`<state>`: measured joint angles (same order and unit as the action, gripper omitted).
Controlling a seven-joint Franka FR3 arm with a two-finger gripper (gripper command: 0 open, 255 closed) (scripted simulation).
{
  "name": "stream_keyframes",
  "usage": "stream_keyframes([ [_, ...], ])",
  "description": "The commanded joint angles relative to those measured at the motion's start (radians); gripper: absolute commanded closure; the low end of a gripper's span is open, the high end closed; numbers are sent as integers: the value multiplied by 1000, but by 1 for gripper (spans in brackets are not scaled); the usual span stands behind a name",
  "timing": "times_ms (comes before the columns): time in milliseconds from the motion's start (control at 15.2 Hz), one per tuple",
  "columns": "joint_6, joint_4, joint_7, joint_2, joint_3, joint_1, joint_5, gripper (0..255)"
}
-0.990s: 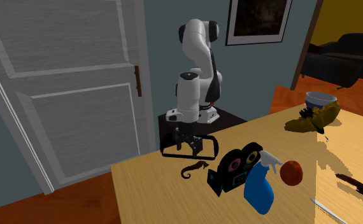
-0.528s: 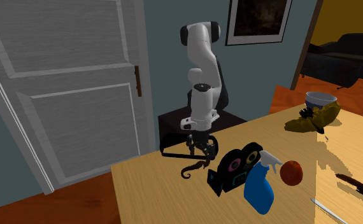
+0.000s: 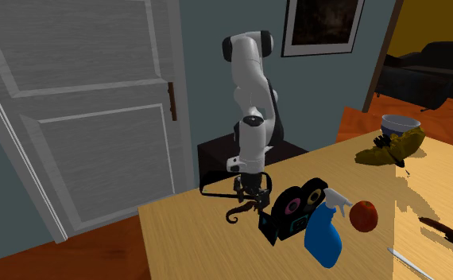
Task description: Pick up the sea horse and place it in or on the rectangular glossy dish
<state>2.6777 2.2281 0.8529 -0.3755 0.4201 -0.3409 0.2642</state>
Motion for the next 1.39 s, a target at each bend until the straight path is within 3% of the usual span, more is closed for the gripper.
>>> stream_keyframes([
  [0, 3, -1, 2, -3, -2, -2, 3, 0],
  [330, 3, -1, 2, -3, -2, -2, 3, 0],
  [396, 2, -1, 2, -3, -2, -2, 3, 255],
  [990, 3, -1, 2, -3, -2, -2, 3, 255],
  [1320, -50, 1, -31, 55, 32, 24, -46, 255],
])
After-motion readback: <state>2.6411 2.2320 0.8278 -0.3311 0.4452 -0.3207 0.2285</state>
